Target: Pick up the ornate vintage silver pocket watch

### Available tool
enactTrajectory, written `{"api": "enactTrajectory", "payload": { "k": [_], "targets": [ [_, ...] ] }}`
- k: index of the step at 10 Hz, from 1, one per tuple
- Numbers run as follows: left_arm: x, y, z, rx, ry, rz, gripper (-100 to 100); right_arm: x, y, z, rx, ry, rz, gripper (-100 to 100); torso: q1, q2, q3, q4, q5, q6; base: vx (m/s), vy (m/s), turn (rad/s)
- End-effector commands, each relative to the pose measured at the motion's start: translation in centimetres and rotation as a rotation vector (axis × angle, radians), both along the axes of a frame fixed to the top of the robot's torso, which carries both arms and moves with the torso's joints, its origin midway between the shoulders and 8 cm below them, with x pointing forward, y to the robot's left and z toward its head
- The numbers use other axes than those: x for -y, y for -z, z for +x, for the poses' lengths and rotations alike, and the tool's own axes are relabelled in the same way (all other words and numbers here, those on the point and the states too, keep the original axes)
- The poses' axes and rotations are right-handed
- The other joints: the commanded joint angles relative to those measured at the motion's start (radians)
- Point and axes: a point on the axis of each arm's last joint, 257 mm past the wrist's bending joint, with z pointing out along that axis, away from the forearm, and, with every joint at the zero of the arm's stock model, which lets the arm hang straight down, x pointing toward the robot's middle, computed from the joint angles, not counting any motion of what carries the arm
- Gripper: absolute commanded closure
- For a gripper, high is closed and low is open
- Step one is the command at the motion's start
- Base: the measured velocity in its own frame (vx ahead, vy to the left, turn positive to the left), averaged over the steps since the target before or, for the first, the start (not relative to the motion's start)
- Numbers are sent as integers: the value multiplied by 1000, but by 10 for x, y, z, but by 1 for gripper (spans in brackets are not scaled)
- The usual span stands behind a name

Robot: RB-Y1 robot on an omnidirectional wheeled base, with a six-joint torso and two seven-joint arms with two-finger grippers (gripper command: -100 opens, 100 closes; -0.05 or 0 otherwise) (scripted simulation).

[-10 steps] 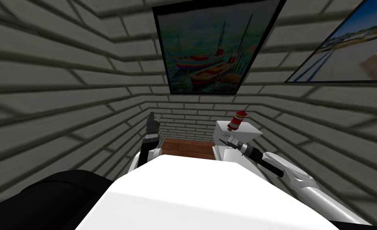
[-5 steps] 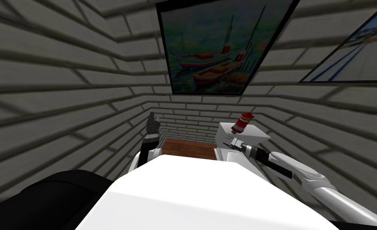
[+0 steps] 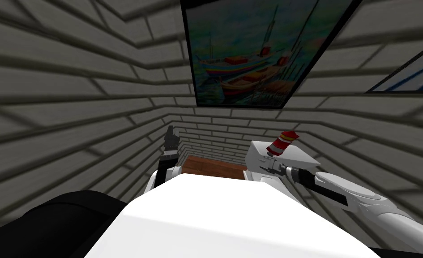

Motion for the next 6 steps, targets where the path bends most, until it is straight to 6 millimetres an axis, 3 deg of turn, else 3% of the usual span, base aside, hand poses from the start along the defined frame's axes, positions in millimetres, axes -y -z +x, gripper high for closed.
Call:
{"api": "enactTrajectory", "payload": {
  "k": [1, 4, 5, 6],
  "targets": [
    [0, 0, 0, 0, 0, 0, 0, 17, 4, 0, -14, 2, -44, -100, 0, 0, 0, 0, 0, 0, 51, 9, 53],
    [0, 0, 0, 0, 0, 0, 0, 84, 13, -23, -87, -17, -256, -100, 1, 0, 0, 0, 0, 0, 80, 16, 123],
    [0, 0, 0, 0, 0, 0, 0, 87, 12, -23, -89, -15, -262, -100, 1, -2, -1, 0, 0, 0, 80, 0, 35],
    [0, 0, 0, 0, 0, 0, 0, 109, 12, -31, -112, -21, -326, -100, 0, -1, 0, 0, 0, 0, 68, 3, 68]
  ]
}}
